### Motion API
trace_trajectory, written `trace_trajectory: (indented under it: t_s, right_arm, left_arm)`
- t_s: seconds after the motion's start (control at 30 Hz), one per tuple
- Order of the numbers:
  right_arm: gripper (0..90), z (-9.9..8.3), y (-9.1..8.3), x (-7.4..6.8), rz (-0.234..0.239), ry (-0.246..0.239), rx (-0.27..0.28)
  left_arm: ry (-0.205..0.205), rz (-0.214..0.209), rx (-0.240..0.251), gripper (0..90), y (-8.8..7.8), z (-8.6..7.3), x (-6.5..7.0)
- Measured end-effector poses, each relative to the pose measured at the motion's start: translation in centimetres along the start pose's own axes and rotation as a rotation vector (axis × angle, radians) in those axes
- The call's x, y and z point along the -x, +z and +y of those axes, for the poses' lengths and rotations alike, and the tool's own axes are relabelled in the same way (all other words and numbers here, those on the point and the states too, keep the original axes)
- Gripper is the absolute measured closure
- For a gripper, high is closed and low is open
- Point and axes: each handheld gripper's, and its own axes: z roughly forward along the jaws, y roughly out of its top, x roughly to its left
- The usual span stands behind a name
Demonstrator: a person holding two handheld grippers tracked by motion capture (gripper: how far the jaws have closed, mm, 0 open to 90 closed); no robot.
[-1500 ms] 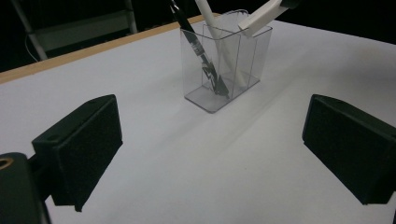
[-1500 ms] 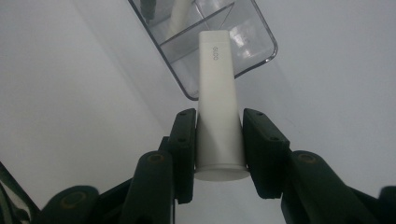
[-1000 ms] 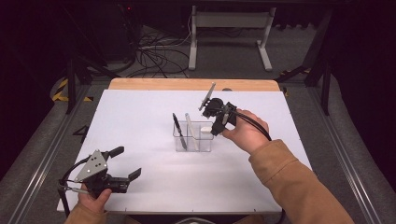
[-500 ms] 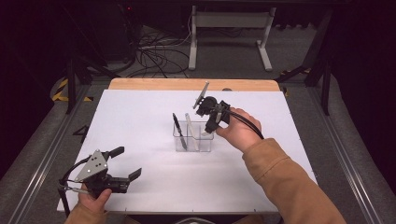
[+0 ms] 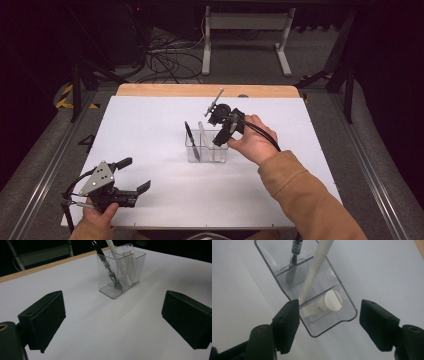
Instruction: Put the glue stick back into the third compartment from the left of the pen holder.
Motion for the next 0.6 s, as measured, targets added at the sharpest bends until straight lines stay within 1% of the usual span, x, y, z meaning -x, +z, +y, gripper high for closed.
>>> trace_trajectory:
  t_s: [0.1, 0.2, 0.27, 0.37, 0.57, 0.6]
  right_arm:
    - [25.7, -0.3, -0.7, -0.3, -0.004, -0.002, 0.037]
    - [20.6, -0.7, -1.7, -0.6, -0.010, -0.006, 0.096]
    - [17.6, -1.1, -2.3, -0.8, -0.015, -0.005, 0.137]
    - [15.2, -1.7, -3.1, -1.0, -0.018, -0.006, 0.199]
    - [14.3, -2.0, -3.9, -1.0, -0.019, -0.015, 0.231]
    - [14.0, -2.1, -3.9, -1.0, -0.020, -0.015, 0.237]
  left_arm:
    - [0.003, 0.003, -0.003, 5.7, 0.0, 0.0, 0.0]
    - [0.001, 0.000, 0.002, 5.7, 0.0, 0.0, 0.0]
    - [-0.008, 0.000, 0.006, 5.7, 0.0, 0.0, 0.0]
    - [0.000, 0.001, -0.001, 5.7, 0.0, 0.0, 0.0]
    - [0.005, 0.007, 0.002, 5.7, 0.0, 0.0, 0.0]
    - [0.000, 0.004, 0.002, 5.7, 0.0, 0.1, 0.1]
